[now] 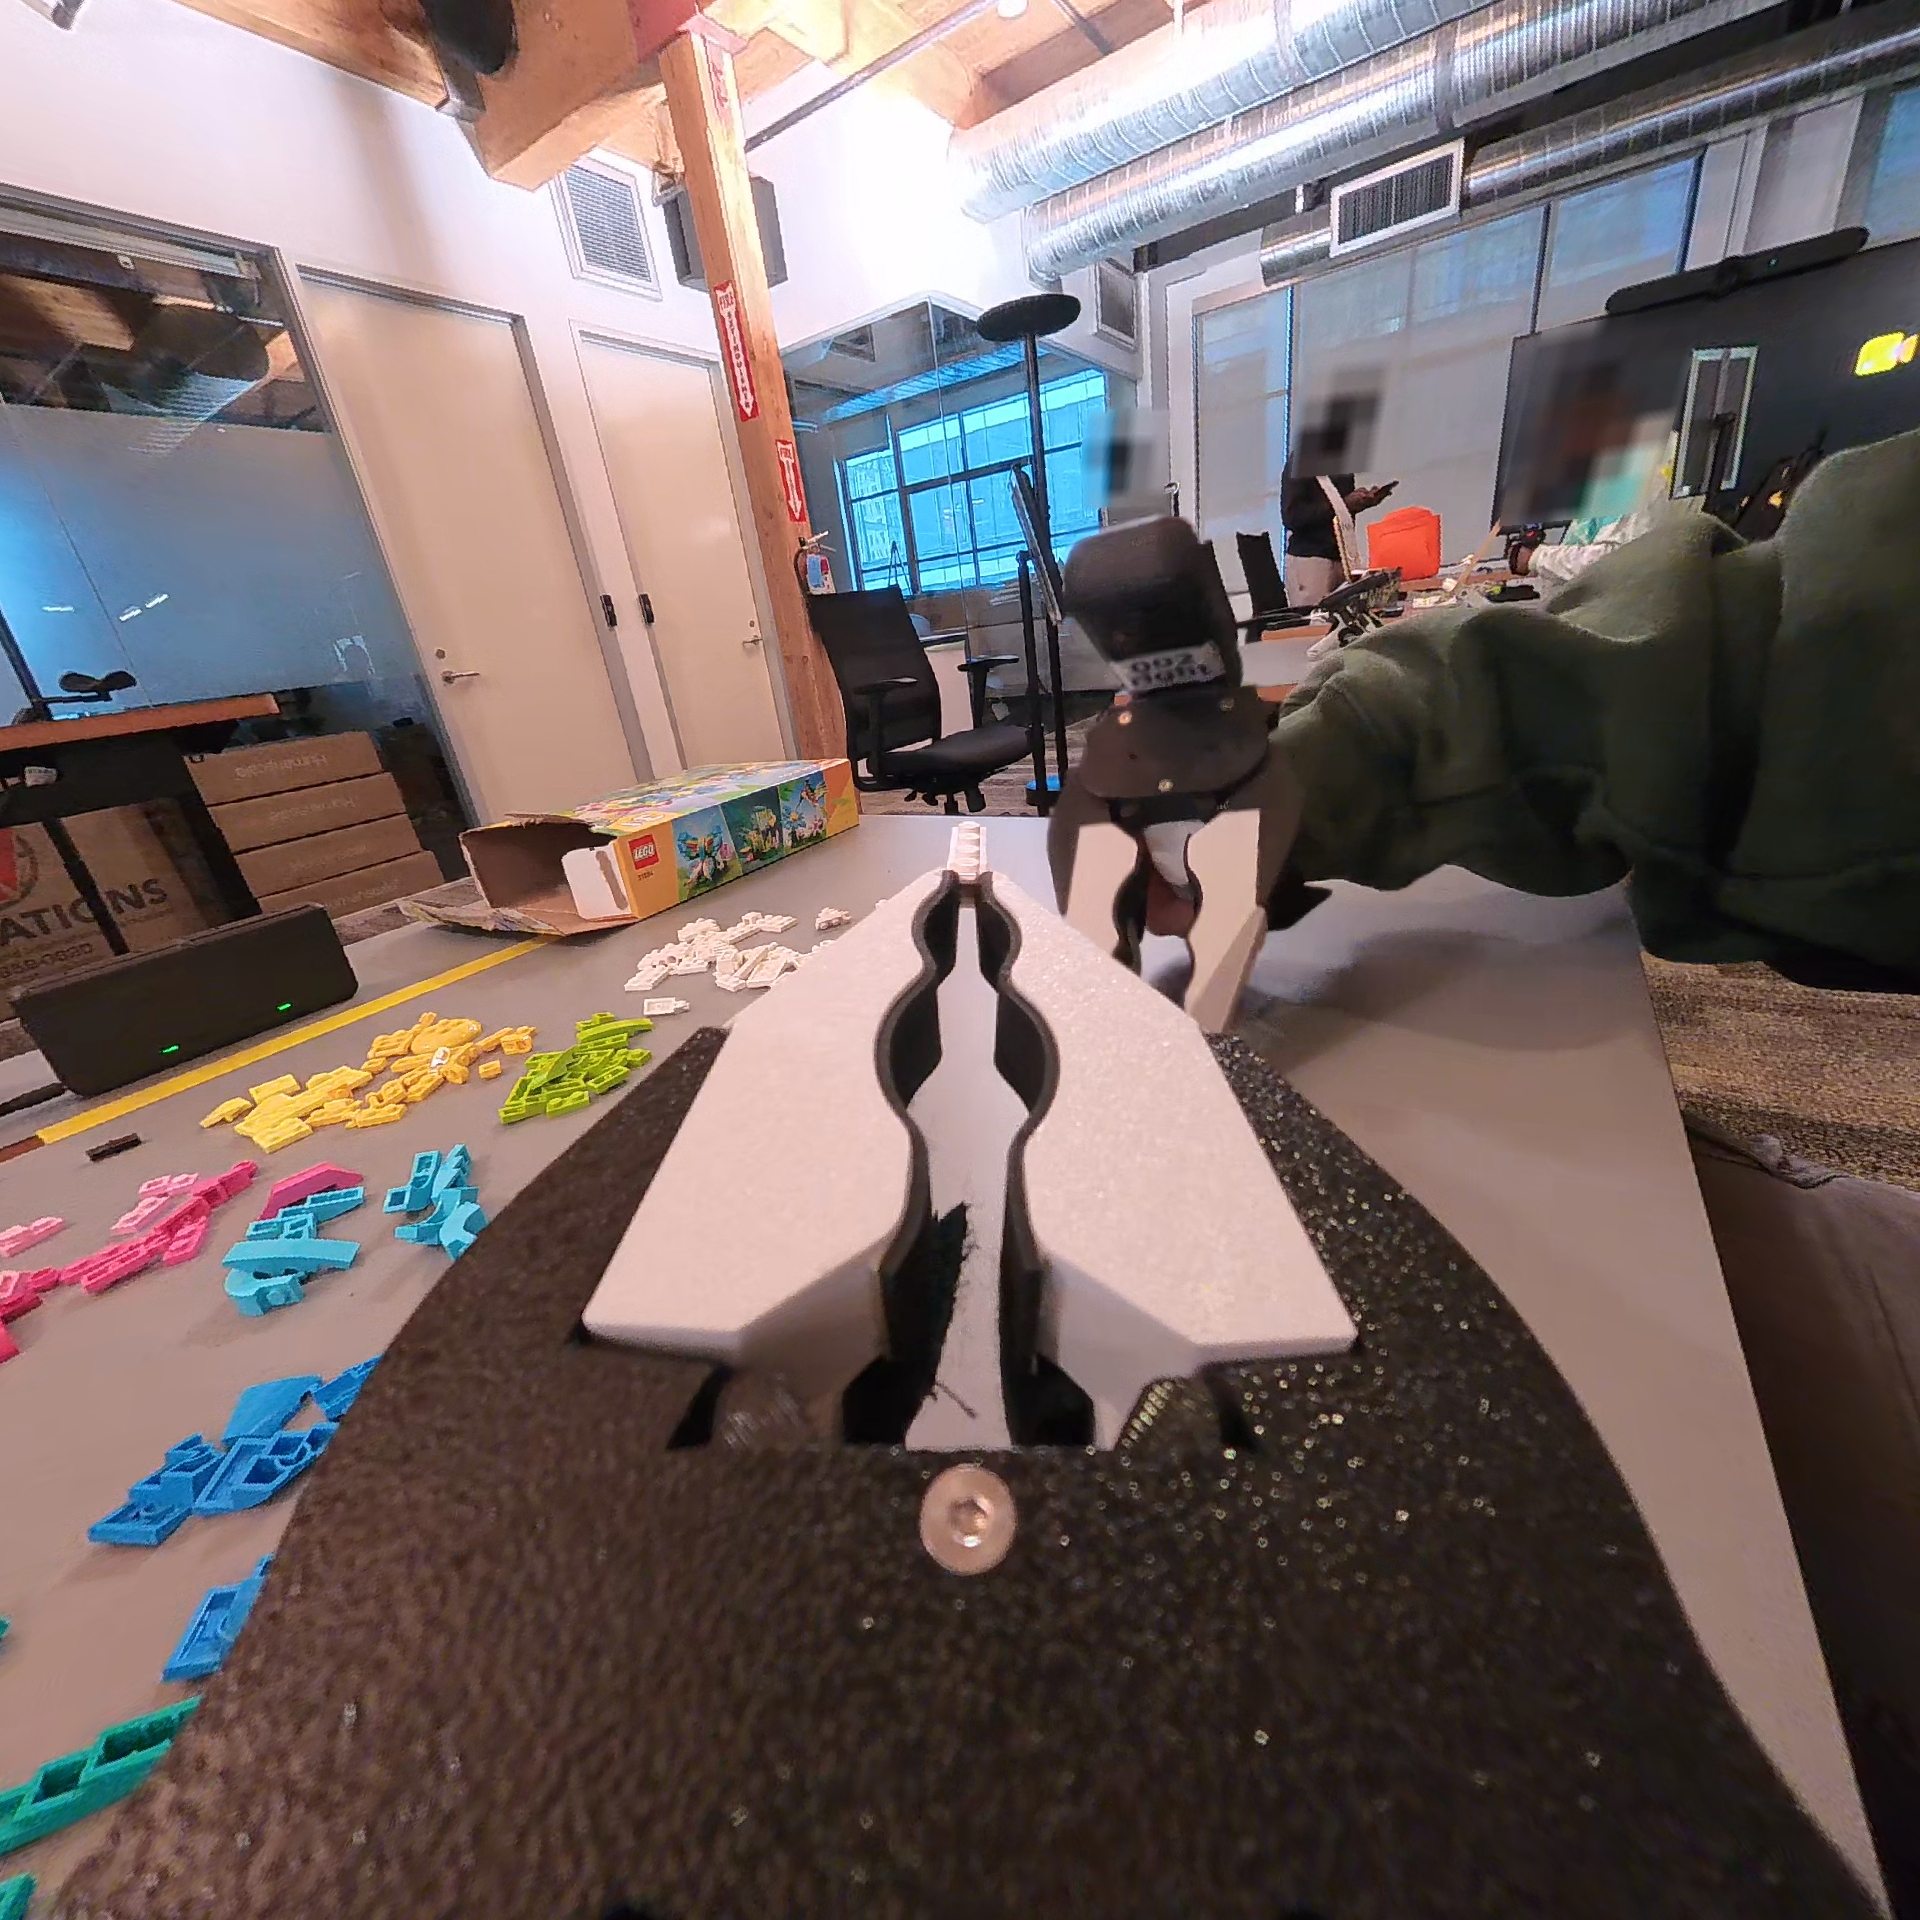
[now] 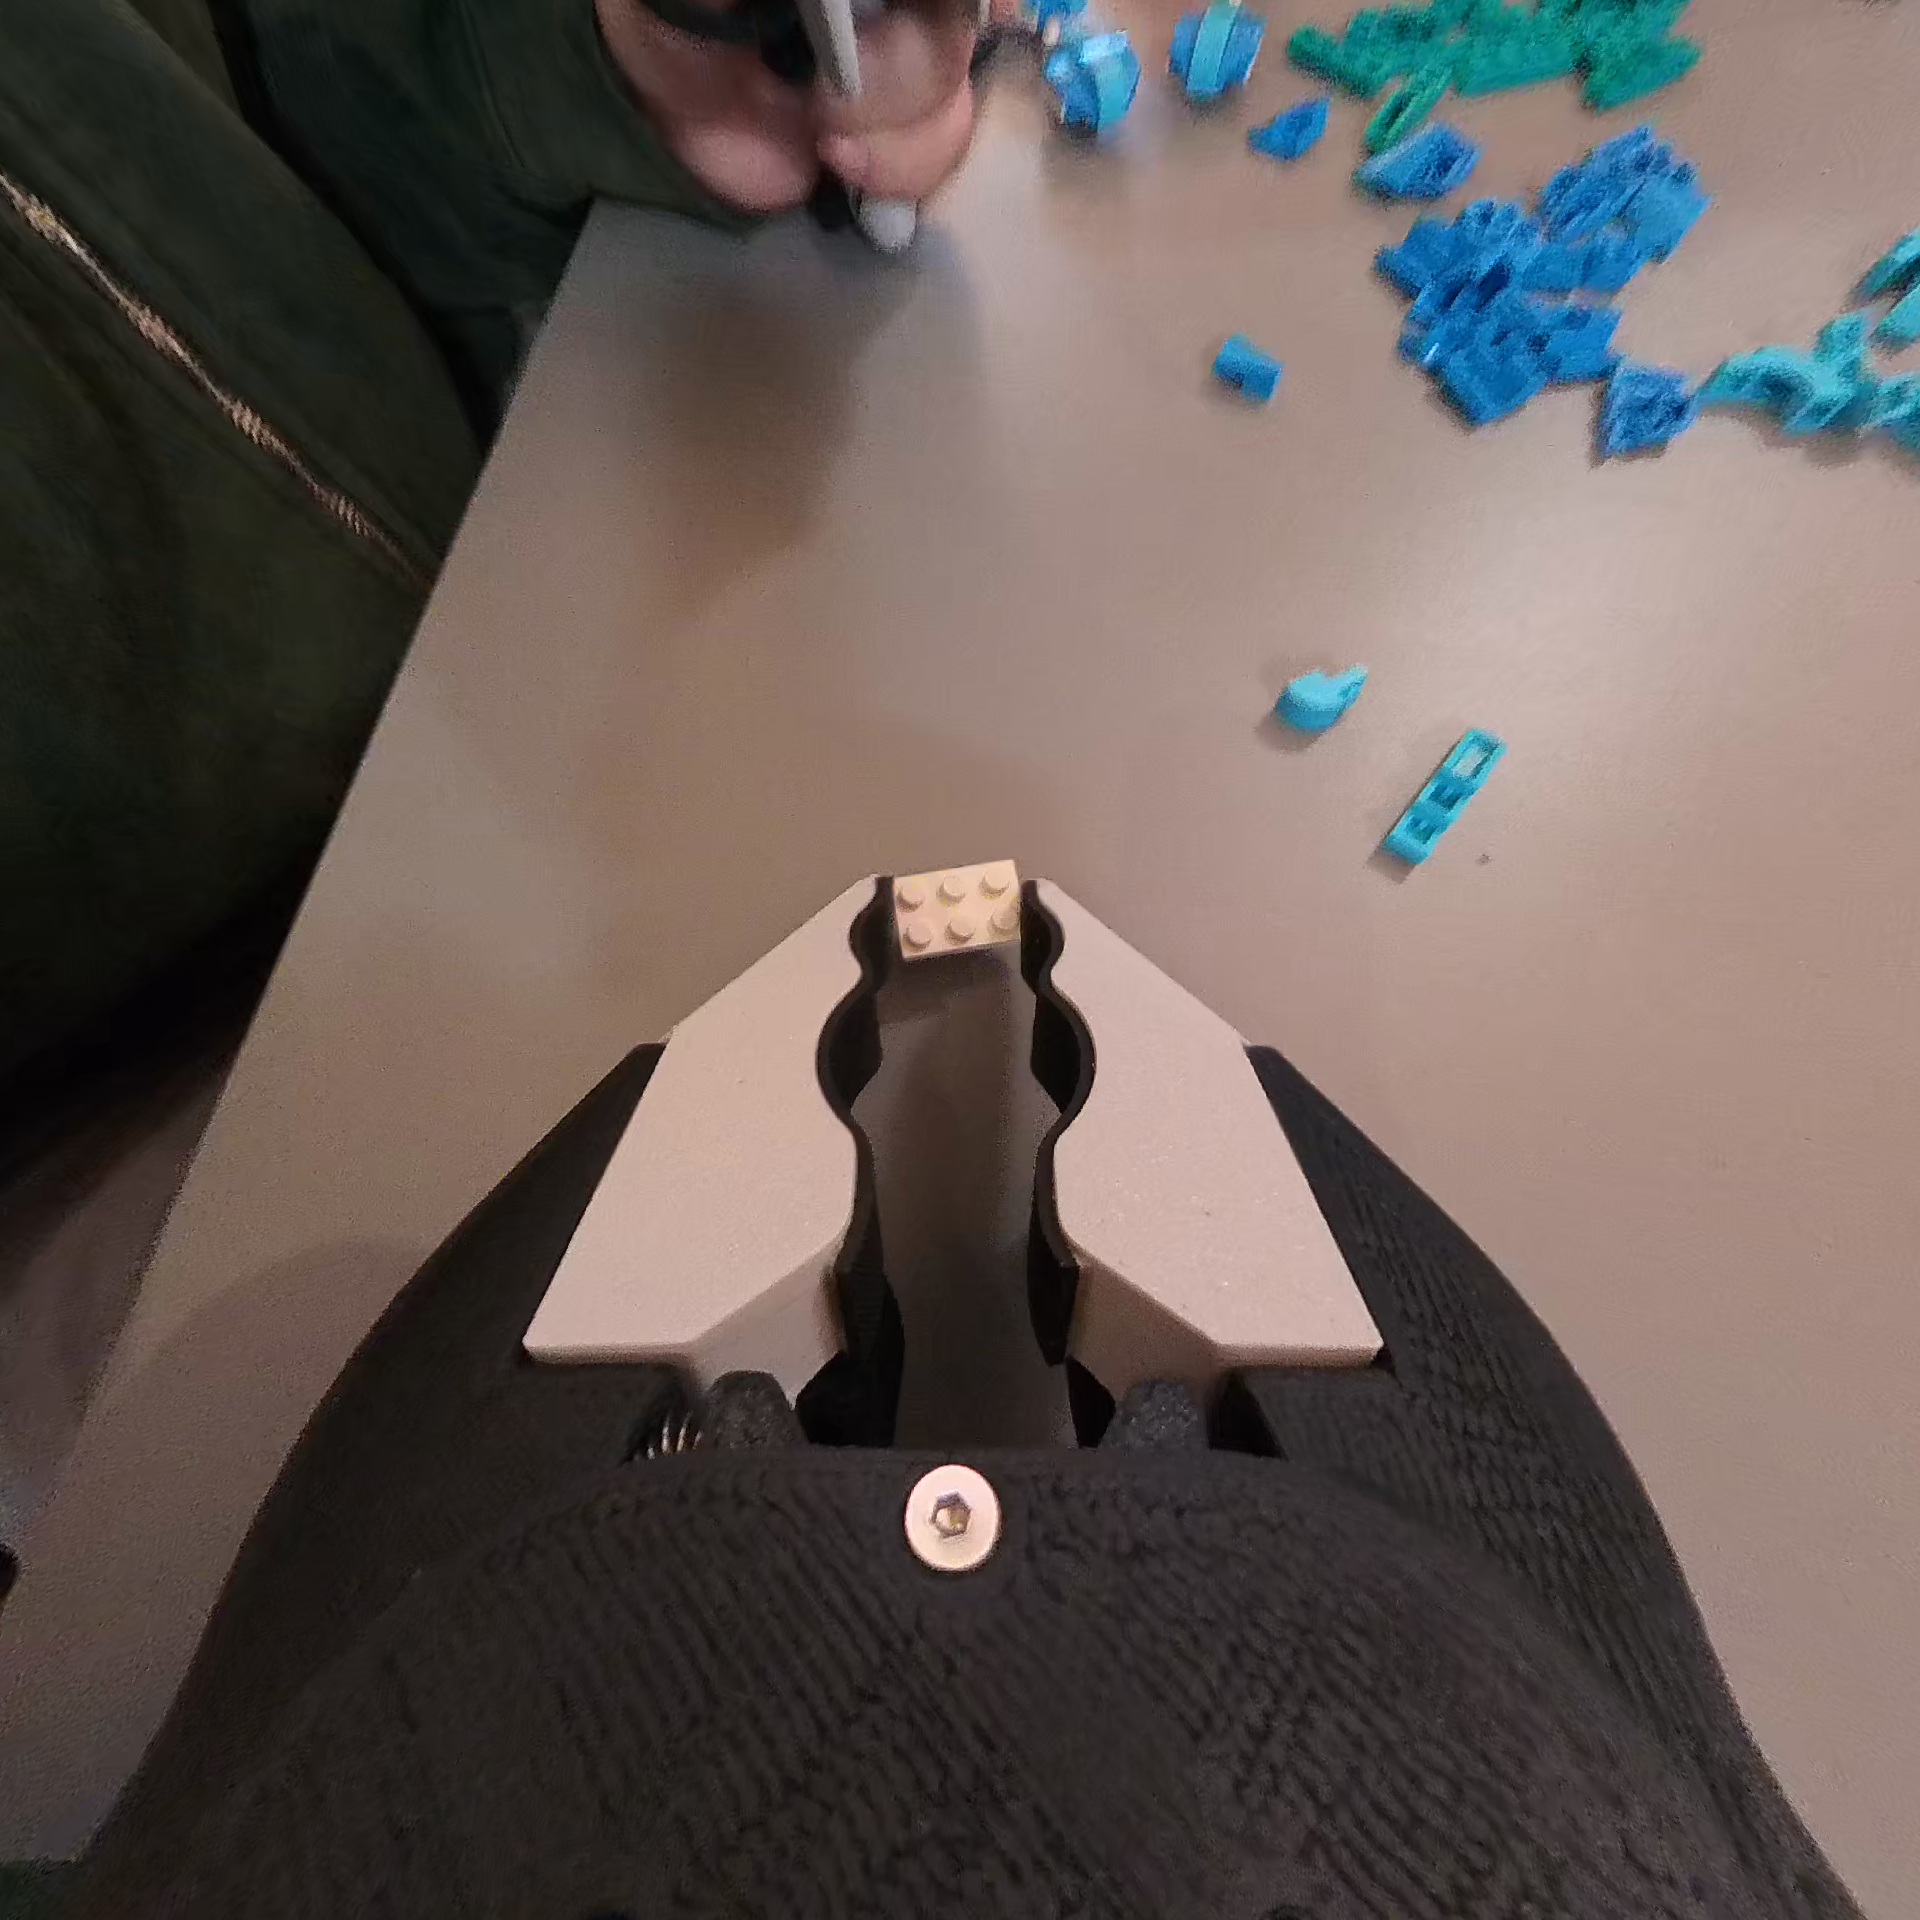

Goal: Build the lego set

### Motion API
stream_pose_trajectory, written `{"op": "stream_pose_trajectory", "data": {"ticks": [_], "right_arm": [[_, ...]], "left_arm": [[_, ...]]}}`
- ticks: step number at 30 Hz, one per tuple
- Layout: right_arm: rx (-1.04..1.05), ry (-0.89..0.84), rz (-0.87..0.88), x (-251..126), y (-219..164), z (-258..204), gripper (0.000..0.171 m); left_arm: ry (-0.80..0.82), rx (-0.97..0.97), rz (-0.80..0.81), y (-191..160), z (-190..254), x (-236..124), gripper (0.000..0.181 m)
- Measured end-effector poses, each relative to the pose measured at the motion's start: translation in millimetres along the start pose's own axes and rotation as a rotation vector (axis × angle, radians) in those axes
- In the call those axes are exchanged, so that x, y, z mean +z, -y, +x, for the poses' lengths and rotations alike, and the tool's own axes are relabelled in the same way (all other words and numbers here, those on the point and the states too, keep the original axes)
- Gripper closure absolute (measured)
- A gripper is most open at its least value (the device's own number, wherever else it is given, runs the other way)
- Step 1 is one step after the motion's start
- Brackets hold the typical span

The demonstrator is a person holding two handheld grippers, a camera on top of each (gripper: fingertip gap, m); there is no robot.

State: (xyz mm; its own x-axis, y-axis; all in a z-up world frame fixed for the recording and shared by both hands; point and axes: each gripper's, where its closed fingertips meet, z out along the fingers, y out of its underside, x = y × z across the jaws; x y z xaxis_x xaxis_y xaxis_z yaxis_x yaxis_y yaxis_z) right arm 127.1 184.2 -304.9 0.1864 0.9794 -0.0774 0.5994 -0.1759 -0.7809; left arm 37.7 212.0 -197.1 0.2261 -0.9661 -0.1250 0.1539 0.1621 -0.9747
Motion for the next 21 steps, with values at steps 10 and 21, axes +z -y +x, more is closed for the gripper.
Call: {"op": "stream_pose_trajectory", "data": {"ticks": [10, 21], "right_arm": [[-0.253, -0.104, 0.158, -33.6, 127.4, 13.8, 0.148], [-0.388, -0.141, -0.005, -13.2, 172.9, 20.1, 0.148]], "left_arm": [[0.065, 0.031, 0.001, 1.6, -8.8, -2.7, 0.181], [0.117, 0.050, -0.014, 0.8, -16.4, -5.5, 0.181]]}}
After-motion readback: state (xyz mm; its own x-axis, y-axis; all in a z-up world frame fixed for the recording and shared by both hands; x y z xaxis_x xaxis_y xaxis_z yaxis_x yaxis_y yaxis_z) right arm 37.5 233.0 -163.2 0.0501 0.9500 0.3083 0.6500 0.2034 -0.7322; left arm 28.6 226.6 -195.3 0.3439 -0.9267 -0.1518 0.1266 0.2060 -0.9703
